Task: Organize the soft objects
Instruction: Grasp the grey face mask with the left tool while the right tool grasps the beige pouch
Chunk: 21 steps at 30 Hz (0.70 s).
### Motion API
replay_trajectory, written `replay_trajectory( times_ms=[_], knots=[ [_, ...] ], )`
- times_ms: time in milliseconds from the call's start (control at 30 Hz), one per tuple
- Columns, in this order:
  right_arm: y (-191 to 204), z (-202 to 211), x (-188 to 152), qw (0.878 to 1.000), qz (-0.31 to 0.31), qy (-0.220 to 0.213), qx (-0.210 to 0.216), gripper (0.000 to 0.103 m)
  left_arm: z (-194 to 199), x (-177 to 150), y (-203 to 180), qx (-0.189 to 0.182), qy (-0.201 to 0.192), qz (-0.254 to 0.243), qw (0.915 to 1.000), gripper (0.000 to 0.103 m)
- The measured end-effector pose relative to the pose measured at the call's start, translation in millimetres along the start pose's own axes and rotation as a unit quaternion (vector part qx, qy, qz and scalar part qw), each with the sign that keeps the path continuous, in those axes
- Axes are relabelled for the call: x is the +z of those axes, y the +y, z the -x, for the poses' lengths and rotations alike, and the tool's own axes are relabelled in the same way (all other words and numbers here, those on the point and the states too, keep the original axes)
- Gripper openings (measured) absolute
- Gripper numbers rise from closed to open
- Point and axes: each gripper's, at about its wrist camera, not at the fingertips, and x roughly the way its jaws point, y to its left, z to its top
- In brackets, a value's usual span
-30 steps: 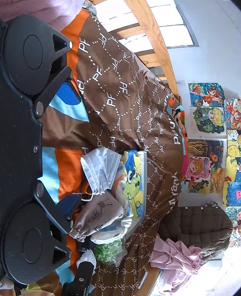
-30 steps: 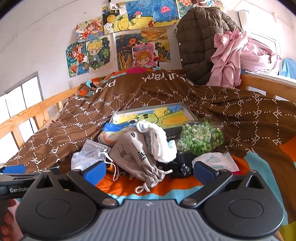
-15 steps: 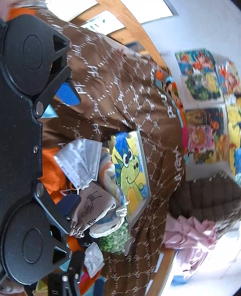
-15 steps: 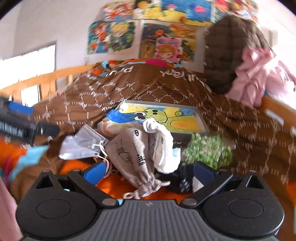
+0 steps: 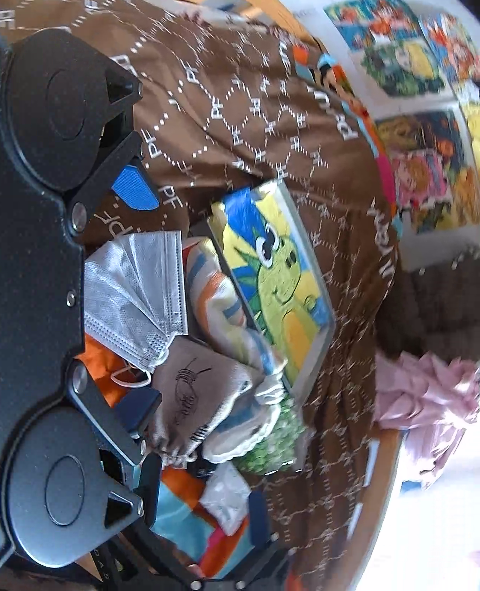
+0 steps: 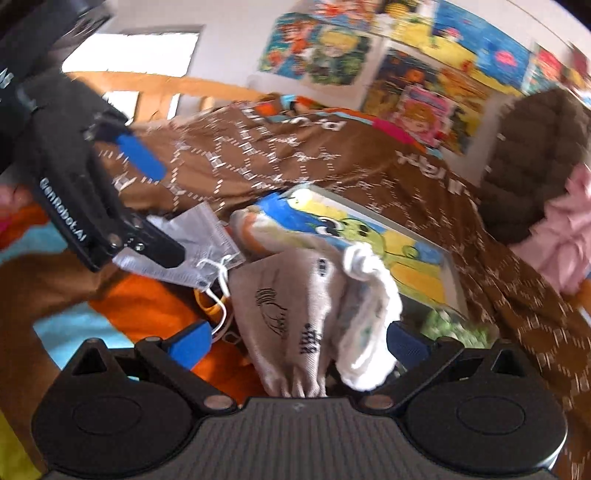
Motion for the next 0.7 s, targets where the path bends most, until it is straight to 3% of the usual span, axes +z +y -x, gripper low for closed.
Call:
replay_trajectory(
  times_ms=[200,467,700],
  knots=[
    [11,-26,-2,1.0,0.026,0.006,0.001,0.102,-24,-8,6,-0.01,0.013,-0.036,0.9992,0.102],
    [17,-43,-3,0.999,0.048,0.02,0.009,0.091,-36,-15,-7,0.002,0.017,-0.117,0.993,0.102],
    [20,-49,-6,0.997,0.065,0.036,-0.003,0.079,-42,-19,-9,0.001,0.025,-0.149,0.9885,0.09]
  ],
)
